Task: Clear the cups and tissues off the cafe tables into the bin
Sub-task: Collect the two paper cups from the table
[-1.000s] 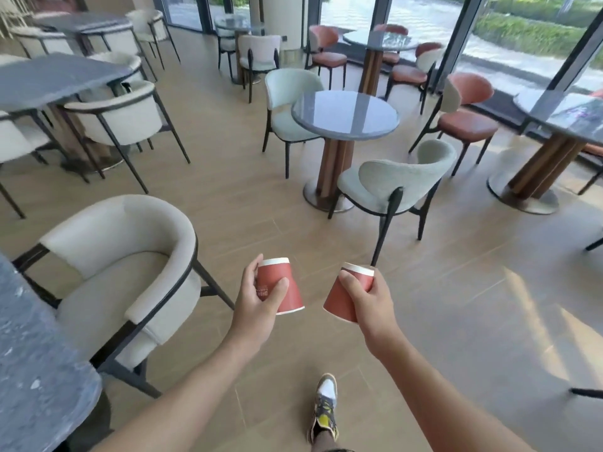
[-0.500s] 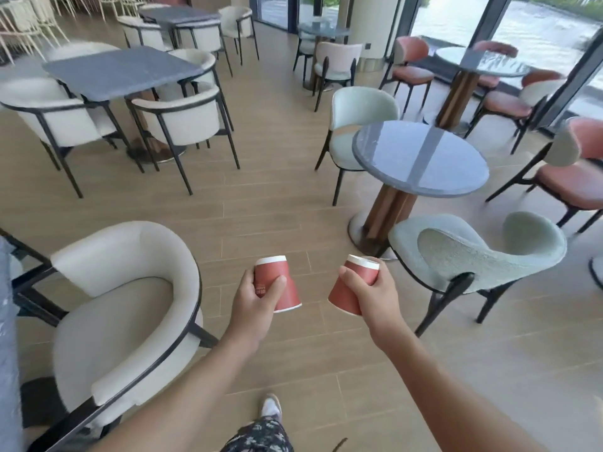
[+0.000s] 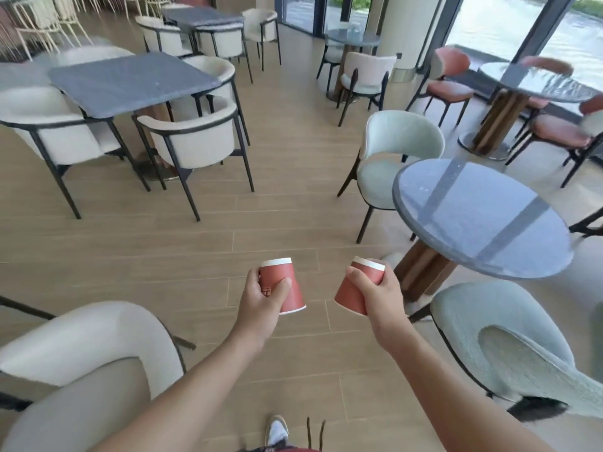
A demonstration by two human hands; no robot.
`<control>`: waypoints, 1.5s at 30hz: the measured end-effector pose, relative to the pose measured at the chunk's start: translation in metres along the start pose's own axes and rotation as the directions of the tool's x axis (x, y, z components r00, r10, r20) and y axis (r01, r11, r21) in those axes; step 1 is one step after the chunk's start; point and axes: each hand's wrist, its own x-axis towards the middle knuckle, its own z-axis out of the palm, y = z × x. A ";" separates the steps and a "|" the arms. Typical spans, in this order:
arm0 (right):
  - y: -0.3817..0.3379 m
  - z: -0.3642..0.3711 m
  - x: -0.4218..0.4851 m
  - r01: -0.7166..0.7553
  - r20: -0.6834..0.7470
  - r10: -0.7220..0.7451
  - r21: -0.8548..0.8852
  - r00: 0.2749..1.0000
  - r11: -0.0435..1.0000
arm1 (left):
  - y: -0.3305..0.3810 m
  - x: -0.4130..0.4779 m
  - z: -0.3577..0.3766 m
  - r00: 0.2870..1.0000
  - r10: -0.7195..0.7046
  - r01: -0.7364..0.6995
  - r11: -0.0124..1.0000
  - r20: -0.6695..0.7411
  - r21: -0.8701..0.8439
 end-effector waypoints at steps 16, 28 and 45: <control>-0.053 0.126 0.363 -0.053 0.071 0.050 0.050 0.996 0.997 | 0.052 0.368 0.059 0.998 -0.012 0.013 1.000 -0.067 0.015; -0.146 0.209 0.689 -0.067 0.165 0.071 -0.028 0.984 0.997 | 0.132 0.675 0.130 0.987 -0.023 0.019 0.999 -0.159 -0.029; -0.233 0.397 1.086 -0.087 0.071 0.088 -0.011 0.994 0.996 | 0.208 1.146 0.150 0.995 -0.008 0.014 0.998 -0.095 0.060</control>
